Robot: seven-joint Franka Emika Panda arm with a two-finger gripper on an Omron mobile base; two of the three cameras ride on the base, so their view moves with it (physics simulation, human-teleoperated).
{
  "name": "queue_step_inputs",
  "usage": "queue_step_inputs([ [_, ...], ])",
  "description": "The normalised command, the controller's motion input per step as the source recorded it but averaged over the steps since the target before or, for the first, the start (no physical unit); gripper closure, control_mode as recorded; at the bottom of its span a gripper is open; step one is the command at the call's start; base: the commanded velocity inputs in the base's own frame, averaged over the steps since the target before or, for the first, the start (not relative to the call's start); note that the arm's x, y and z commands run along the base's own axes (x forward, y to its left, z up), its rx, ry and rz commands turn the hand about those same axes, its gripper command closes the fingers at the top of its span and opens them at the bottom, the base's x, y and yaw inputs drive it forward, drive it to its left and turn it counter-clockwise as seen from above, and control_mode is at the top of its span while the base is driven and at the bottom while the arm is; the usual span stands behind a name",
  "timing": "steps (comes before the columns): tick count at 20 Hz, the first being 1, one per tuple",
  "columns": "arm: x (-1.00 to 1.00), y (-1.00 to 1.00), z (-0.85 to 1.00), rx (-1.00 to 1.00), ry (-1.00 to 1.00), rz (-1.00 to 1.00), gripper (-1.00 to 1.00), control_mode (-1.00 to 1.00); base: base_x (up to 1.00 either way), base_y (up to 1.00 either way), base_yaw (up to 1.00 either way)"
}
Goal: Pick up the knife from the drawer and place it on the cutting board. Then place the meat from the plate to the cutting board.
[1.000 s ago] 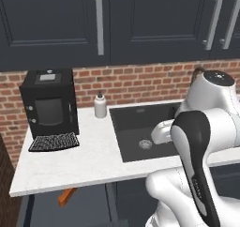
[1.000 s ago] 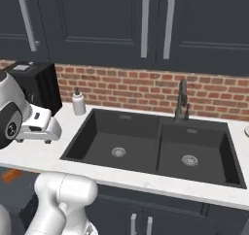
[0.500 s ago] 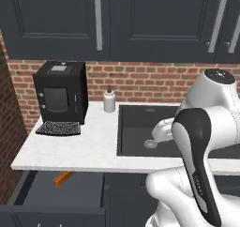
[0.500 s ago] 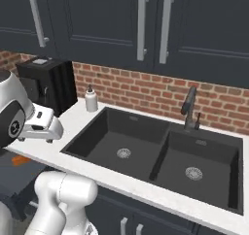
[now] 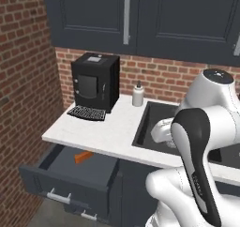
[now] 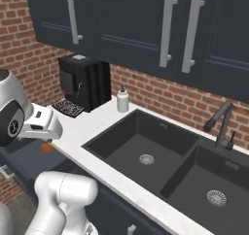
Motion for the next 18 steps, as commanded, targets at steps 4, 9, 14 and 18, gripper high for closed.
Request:
queue_step_inputs([
  [4,0.0,0.0,0.0,0.0,0.0,0.0,-1.0,1.0,0.18,-0.06,0.41],
  [9,0.0,0.0,0.0,0.0,0.0,0.0,-1.0,1.0,0.33,0.01,0.35],
  [14,0.0,0.0,0.0,0.0,0.0,0.0,-1.0,1.0,0.35,0.07,0.28],
  [18,0.0,0.0,0.0,0.0,0.0,0.0,-1.0,1.0,0.89,0.19,0.09],
])
